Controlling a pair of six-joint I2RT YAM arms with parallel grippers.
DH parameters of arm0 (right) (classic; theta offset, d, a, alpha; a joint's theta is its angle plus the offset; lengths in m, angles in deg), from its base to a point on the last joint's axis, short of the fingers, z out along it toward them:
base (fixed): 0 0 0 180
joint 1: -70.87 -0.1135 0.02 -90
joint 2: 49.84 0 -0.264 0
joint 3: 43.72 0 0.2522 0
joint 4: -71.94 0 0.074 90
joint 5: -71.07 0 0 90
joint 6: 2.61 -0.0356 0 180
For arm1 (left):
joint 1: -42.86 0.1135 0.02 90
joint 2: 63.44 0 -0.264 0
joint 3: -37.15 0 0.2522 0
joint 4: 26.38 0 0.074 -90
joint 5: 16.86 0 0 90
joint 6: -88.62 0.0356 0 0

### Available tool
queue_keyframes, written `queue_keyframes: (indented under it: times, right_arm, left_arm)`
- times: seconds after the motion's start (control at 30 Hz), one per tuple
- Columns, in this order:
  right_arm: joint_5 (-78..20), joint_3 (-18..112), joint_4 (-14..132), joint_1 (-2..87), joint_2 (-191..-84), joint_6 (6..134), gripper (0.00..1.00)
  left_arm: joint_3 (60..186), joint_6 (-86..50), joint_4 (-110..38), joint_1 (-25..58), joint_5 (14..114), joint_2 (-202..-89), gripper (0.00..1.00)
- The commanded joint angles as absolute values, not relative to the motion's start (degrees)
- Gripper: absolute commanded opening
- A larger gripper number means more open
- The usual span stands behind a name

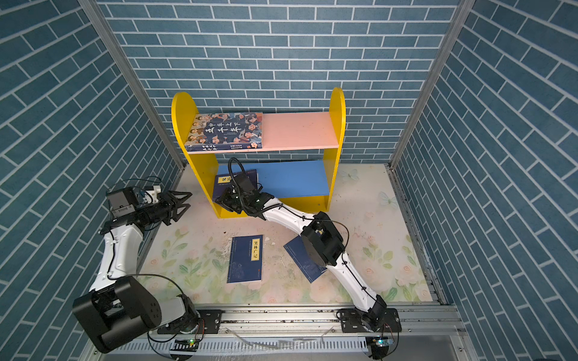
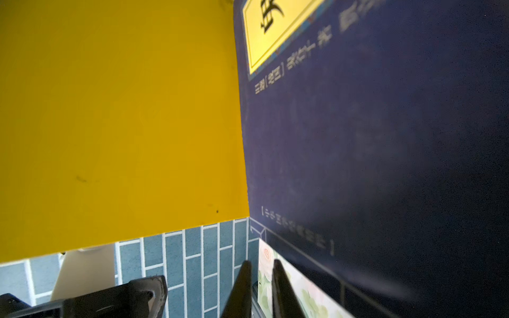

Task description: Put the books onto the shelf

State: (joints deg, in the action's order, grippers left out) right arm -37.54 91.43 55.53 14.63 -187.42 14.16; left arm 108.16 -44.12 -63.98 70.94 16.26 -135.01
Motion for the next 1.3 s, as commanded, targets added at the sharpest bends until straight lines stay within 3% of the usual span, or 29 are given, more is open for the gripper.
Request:
queue_keyframes:
  times: [0.0, 1.27]
  right_arm:
    - [-37.5, 94.3, 54.1, 14.2, -189.2, 13.6, 0.16]
    - [-37.7, 100.6, 47.8, 13.8, -191.0, 17.0, 0.16]
  left_arm:
    - [107.6, -43.8, -63.3, 71.4, 15.3, -134.5, 0.57]
    - [107.4, -44.7, -62.3, 73.0, 14.1, -135.3, 0.57]
